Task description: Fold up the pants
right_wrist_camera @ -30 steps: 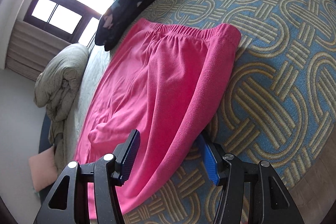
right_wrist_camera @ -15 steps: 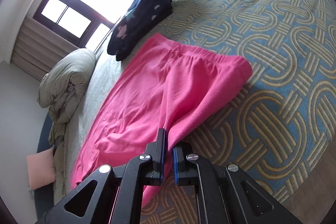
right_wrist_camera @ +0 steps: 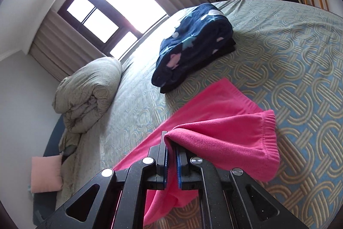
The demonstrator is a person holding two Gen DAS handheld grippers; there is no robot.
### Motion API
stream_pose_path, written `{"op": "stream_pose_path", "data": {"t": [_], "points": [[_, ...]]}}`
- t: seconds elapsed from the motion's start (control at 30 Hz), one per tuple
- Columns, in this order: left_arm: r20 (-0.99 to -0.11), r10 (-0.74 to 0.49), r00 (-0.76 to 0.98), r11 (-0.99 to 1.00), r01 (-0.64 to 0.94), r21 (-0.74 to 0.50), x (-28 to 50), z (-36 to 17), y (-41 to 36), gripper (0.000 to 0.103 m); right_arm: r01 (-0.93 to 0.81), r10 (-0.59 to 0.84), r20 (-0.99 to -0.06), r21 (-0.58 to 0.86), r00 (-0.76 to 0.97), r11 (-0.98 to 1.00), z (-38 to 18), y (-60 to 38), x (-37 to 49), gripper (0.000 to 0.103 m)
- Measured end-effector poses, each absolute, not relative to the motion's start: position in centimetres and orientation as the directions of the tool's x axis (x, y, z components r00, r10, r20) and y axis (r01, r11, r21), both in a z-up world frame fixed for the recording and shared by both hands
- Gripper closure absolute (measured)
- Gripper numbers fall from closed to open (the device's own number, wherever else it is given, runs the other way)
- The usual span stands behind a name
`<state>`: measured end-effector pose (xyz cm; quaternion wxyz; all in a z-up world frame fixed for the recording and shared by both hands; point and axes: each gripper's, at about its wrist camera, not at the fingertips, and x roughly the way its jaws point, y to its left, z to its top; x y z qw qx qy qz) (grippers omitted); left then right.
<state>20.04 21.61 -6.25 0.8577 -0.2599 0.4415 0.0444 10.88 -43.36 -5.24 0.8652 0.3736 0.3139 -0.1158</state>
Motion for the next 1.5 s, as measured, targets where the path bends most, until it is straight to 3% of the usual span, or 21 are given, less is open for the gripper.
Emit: {"op": "stream_pose_path", "data": {"t": [0.4,0.53,0.73,0.87,0.97,1.03,1.2,1.23,1.3,1.37,1.5], "points": [[-0.900,-0.021,0.436,0.928,-0.328,-0.180,33.3,-10.9,19.3,0.099,0.493,0.008,-0.831,0.338,0.557,0.802,-11.1,-43.2,27.2,0.096],[-0.928,0.007,0.373,0.938,-0.324,-0.123,35.8,-12.5,19.0,0.098,0.472,-0.086,-0.900,0.140,0.427,0.870,-13.3,-42.7,31.1,0.089],[-0.940,0.040,0.340,0.948,-0.311,-0.072,37.7,-12.8,19.2,0.093,0.256,-0.232,-0.929,-0.158,0.289,0.954,-13.9,-41.3,33.7,0.082],[-0.929,0.125,0.350,0.950,-0.311,0.010,37.9,-11.9,18.7,0.093,0.116,-0.321,-0.911,-0.300,0.261,0.947,-13.1,-41.7,34.0,0.064],[-0.893,0.260,0.368,0.933,-0.334,0.134,37.4,-10.7,18.5,0.093,0.102,-0.513,-0.805,-0.507,0.298,0.856,-11.6,-42.5,33.8,0.038],[-0.875,0.286,0.391,0.929,-0.339,0.152,36.5,-9.7,18.2,0.093,0.136,-0.549,-0.776,-0.535,0.311,0.834,-10.4,-43.7,33.2,0.037],[-0.869,0.157,0.469,0.980,-0.184,0.078,33.0,-7.3,14.2,0.090,0.210,-0.465,-0.830,-0.418,0.308,0.884,-9.1,-46.0,29.9,0.033],[-0.871,0.094,0.482,0.993,-0.113,0.045,32.0,-6.9,12.5,0.087,0.210,-0.457,-0.836,-0.409,0.304,0.888,-9.1,-46.1,29.4,0.032],[-0.873,-0.077,0.482,0.997,0.057,-0.056,29.7,-6.3,8.3,0.070,0.206,-0.422,-0.860,-0.374,0.288,0.904,-10.2,-46.3,26.9,0.032],[-0.866,-0.263,0.426,0.956,0.235,-0.175,27.0,-6.3,3.7,0.060,0.218,-0.376,-0.886,-0.324,0.272,0.920,-11.4,-46.5,25.2,0.032],[-0.835,-0.515,0.194,0.795,0.472,-0.380,22.1,-8.0,-6.2,0.059,0.275,-0.270,-0.924,-0.194,0.271,0.941,-13.1,-47.5,21.9,0.032]]}}
